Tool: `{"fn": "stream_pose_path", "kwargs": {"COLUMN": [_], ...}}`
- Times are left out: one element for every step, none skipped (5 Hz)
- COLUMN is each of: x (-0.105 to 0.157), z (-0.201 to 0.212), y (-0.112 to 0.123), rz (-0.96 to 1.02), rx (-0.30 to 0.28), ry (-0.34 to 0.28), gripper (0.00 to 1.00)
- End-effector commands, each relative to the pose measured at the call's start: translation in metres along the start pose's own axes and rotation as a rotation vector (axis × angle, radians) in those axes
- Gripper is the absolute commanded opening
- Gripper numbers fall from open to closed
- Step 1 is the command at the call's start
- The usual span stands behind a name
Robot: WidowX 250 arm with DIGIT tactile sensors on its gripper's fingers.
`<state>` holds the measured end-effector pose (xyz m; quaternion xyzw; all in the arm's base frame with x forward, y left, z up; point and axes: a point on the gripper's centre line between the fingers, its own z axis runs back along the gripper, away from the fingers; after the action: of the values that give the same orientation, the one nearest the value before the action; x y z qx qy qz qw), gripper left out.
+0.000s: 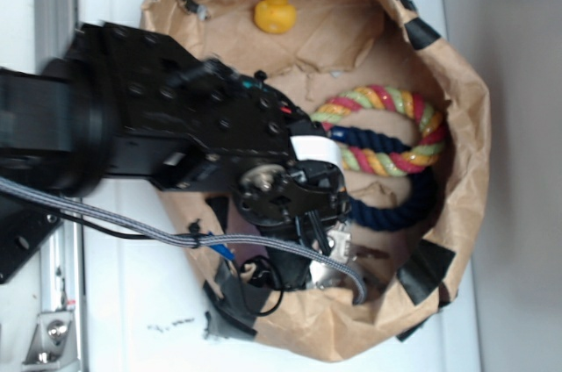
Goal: Grab the silver keys.
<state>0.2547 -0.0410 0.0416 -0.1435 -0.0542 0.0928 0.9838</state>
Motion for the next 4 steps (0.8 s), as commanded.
{"fn": "stream_pose_path", "kwargs": {"x": [-0.039, -0.043, -0.039, -0.025], "z": [0.006, 0.035, 0.074, 0.104], "y": [0.018, 0.029, 0.036, 0.038], "rz": [-0.015, 0.016, 0.03, 0.056], "rx": [-0.025, -0.047, -0.072, -0.088], "ry": [-0.053, -0.064, -0.112, -0.127], "gripper": [0.0, 0.0, 0.0, 0.0]}}
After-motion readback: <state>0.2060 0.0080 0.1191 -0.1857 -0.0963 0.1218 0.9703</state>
